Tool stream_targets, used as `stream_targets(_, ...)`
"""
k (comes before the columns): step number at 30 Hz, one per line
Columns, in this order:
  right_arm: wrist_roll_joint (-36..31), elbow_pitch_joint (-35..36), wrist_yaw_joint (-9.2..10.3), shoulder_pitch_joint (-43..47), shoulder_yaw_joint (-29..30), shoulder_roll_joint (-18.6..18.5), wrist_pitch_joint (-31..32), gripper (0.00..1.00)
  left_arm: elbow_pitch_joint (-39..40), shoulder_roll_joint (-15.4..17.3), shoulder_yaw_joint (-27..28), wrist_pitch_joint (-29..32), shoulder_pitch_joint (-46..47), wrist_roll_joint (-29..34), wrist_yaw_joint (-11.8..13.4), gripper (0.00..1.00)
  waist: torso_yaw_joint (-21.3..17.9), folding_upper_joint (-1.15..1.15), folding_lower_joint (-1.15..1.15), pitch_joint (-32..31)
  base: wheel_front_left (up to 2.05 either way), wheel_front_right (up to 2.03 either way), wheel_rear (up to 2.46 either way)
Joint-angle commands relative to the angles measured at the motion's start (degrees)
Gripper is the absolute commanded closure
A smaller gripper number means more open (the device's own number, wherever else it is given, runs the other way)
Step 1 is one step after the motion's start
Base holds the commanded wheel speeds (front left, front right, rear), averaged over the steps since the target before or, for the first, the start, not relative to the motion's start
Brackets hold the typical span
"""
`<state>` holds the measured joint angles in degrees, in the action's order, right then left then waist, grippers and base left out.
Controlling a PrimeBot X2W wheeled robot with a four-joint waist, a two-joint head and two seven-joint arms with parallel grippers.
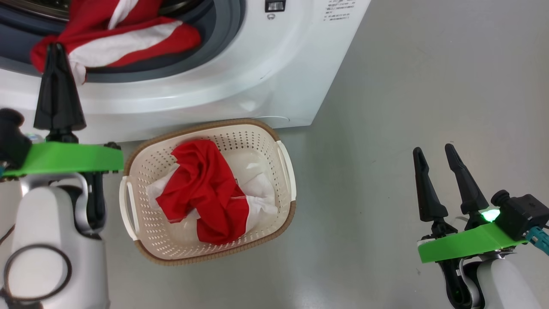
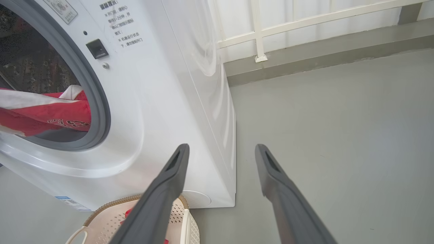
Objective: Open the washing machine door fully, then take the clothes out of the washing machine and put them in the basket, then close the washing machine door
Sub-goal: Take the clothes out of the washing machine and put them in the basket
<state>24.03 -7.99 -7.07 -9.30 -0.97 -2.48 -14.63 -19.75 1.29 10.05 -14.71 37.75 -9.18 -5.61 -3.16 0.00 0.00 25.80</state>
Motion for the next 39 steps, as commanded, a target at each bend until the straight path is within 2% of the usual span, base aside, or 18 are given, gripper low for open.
stream_targets(1, -0.58, 1.26, -0.42, 1.15, -1.36, -0.40, -0.37, 0.00, 3.18, 1.64, 1.60, -0.29, -1.84, -0.54, -0.60, 1.00, 0.05, 0.00, 0.00, -0.15, 0.00, 0.00, 0.00)
stream_targets(8, -0.78, 1.03, -0.42, 1.70, -1.34, -0.40, -0.37, 0.00, 11.27, 1.60, -0.21, -0.29, -6.04, -3.26, -0.85, 1.00, 0.29, 0.00, 0.00, -1.00, 0.00, 0.00, 0.00)
stream_targets(17, -1.03, 1.00, -0.42, 1.87, -1.26, -0.40, -0.37, 0.00, 19.36, 1.59, -3.12, -0.29, -8.97, -4.69, 1.14, 1.00, 0.70, 0.00, 0.00, -1.23, 0.00, 0.00, 0.00)
stream_targets(31, -0.68, 1.34, -0.42, 1.03, -1.54, -0.40, -0.37, 0.00, 9.09, 1.59, -8.62, -0.29, -11.39, -4.80, 2.01, 1.00, 0.46, 0.00, 0.00, 0.58, 0.00, 0.00, 0.00)
stream_targets(39, -0.19, 1.81, -0.42, -0.38, -1.69, -0.40, -0.37, 0.00, 0.99, 1.59, -9.92, -0.29, -10.60, -5.60, 1.02, 1.00, 0.12, 0.00, 0.00, 3.35, 0.00, 0.00, 0.00)
